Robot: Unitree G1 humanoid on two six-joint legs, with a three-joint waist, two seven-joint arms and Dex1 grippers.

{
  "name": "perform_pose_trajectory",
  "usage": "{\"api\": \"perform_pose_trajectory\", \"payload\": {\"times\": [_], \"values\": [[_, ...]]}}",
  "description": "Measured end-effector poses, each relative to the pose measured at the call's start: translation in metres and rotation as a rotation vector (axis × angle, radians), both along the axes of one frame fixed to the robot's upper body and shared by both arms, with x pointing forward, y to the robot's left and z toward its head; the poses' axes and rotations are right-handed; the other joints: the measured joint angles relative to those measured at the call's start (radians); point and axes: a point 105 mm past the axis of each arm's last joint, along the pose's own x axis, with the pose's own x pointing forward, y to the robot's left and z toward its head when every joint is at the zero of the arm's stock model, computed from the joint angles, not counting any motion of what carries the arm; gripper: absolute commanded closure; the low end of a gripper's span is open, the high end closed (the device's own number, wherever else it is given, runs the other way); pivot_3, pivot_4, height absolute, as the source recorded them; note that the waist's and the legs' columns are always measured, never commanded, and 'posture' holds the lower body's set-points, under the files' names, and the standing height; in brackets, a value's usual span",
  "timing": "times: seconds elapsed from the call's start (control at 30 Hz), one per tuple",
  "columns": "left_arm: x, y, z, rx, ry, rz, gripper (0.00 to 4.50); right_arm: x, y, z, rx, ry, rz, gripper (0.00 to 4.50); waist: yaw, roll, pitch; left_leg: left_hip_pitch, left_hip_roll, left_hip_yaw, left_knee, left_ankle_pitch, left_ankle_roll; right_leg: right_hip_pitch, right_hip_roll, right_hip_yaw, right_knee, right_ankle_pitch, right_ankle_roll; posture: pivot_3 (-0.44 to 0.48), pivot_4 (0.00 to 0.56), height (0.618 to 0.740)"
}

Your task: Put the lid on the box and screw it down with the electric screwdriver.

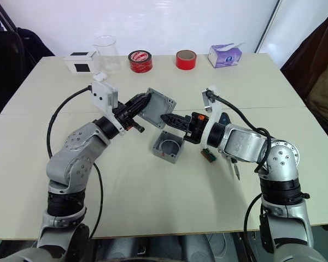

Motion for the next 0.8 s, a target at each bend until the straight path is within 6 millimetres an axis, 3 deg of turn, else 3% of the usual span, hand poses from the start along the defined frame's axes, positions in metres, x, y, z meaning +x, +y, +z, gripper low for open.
{"api": "perform_pose_trajectory", "payload": {"times": [0.13,0.2,0.23,0.33,0.5,0.57,0.73,0.8], "values": [[-0.004,0.006,-0.004,0.043,0.025,-0.056,1.01,-0.002,-0.004,0.008,-0.106,-0.138,0.001,4.33,0.0,0.0,0.0,0.0,0.0,0.0,0.0,0.0,0.0,-0.001,0.0,0.0,0.0,0.0,0.0,0.0,0.15,0.74],[-0.007,0.014,-0.006,0.086,0.054,-0.104,0.2,-0.009,-0.004,0.013,-0.271,-0.321,0.022,4.33,-0.001,0.0,0.0,0.0,0.0,0.0,-0.001,0.0,0.0,-0.001,0.001,-0.001,-0.001,0.0,0.0,0.0,0.15,0.74],[-0.008,0.018,-0.008,0.104,0.078,-0.127,0.02,-0.012,-0.002,0.014,-0.352,-0.413,0.041,4.33,-0.001,0.0,0.0,0.0,0.0,0.0,-0.001,0.0,0.0,-0.001,0.001,-0.001,-0.001,0.0,0.0,0.0,0.15,0.74],[-0.016,0.032,-0.009,0.165,0.133,-0.213,0.02,-0.015,0.0,0.004,-0.591,-0.684,0.102,4.33,-0.002,0.0,0.0,0.0,0.0,0.0,-0.002,0.0,0.0,-0.001,0.002,-0.002,-0.002,0.0,0.0,0.0,0.15,0.74],[-0.034,0.057,-0.012,0.31,0.217,-0.348,0.02,-0.006,-0.008,-0.019,-0.82,-1.032,0.133,4.33,-0.001,0.0,0.0,0.0,0.0,0.001,-0.002,0.0,0.0,-0.001,0.001,-0.001,-0.003,0.0,0.0,0.0,0.15,0.74],[-0.045,0.069,-0.019,0.401,0.27,-0.423,0.02,-0.001,-0.013,-0.021,-0.937,-1.261,0.11,4.33,-0.002,0.001,0.001,0.001,0.0,0.003,-0.003,0.0,0.0,-0.001,0.001,-0.001,-0.003,0.0,0.0,0.0,0.15,0.74],[-0.059,0.081,-0.026,0.469,0.325,-0.558,0.02,-0.004,-0.016,-0.038,-1.169,-1.773,0.158,4.33,0.001,0.001,0.001,0.001,0.0,0.003,-0.003,0.001,-0.002,-0.002,0.001,-0.001,-0.003,0.0,0.0,0.0,0.15,0.74],[-0.06,0.082,-0.027,0.481,0.327,-0.576,0.02,-0.007,-0.018,-0.051,-1.21,-1.872,0.191,4.33,0.001,0.0,0.001,0.001,-0.001,0.003,-0.003,0.001,-0.002,-0.002,0.001,0.0,-0.003,0.0,0.0,0.0,0.15,0.74]]}}
